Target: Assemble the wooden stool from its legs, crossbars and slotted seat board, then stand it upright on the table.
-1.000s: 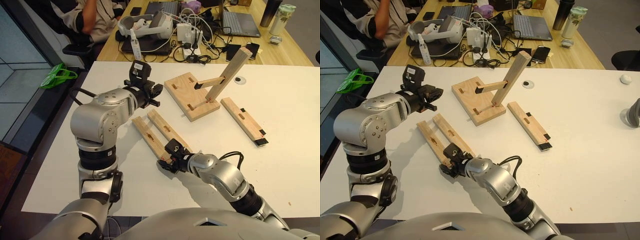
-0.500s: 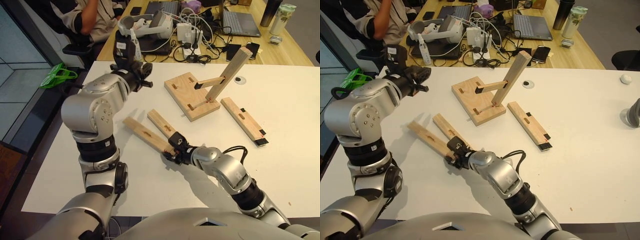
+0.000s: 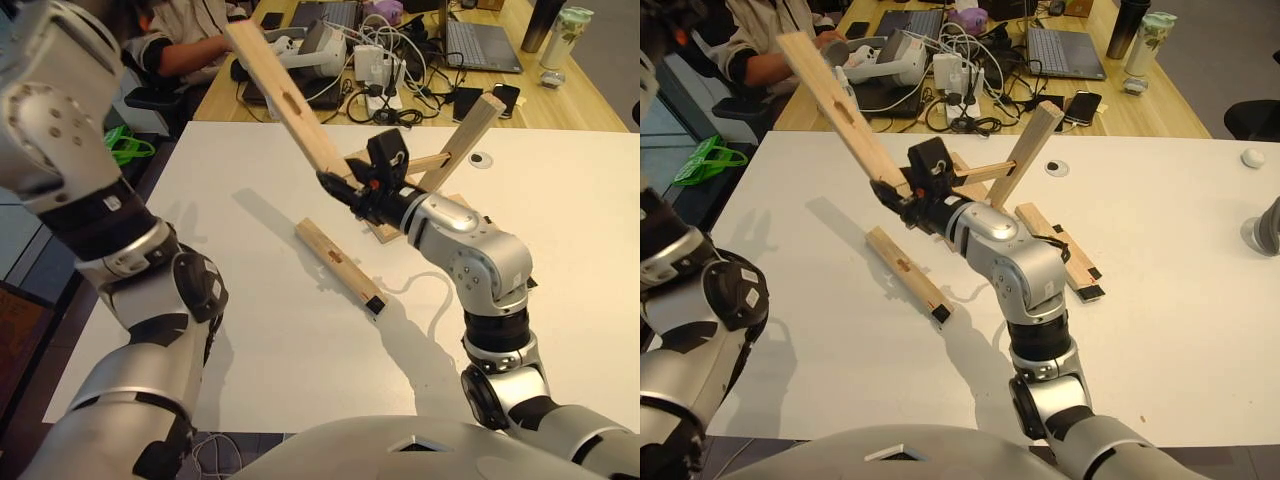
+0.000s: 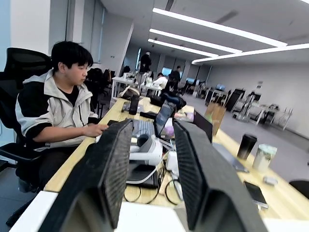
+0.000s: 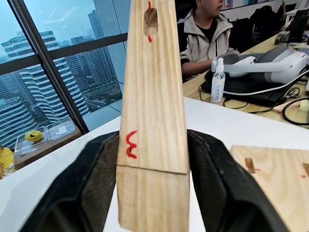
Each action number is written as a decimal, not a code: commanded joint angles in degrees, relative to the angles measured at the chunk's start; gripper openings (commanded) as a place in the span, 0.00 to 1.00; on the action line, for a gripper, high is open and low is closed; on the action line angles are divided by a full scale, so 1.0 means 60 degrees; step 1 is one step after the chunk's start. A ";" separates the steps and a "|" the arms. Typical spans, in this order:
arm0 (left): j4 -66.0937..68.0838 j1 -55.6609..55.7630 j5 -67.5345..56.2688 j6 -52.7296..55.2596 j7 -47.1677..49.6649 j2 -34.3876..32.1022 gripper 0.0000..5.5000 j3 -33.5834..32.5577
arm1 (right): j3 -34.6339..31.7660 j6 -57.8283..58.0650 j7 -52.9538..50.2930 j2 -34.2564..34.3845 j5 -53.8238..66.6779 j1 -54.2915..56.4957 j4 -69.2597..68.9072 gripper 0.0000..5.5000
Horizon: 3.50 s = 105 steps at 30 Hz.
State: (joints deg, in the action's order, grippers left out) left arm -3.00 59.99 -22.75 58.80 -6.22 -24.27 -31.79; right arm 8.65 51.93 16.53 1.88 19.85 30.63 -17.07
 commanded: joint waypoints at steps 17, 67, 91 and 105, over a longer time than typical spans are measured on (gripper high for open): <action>0.0161 0.0615 -0.3672 0.4050 0.1034 0.2014 0.41 -0.2225 | -0.0092 -0.2280 0.0577 -0.0557 -0.0145 0.1020 0.0474 0.39; 0.0526 -0.1033 -0.6854 0.2520 0.0710 0.1316 0.20 -0.0744 | 0.1066 -0.5285 0.3277 -0.3731 -0.2168 0.0544 0.0580 0.37; -0.0369 -0.2405 -0.4459 -0.0017 0.1228 0.0070 0.19 0.1646 | 0.0060 -0.2360 0.5843 -0.7188 -0.0252 -0.1399 -0.0006 0.70; -0.1281 -0.2745 -0.2481 -0.0428 0.1000 0.0645 0.19 0.3578 | 0.0273 -0.5086 0.3583 -0.4566 -0.2339 0.0696 0.8505 0.70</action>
State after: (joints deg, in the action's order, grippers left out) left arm -10.23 42.08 -38.74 56.19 -0.13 -20.41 -10.85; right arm 12.10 24.95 39.26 -28.51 5.80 30.51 25.76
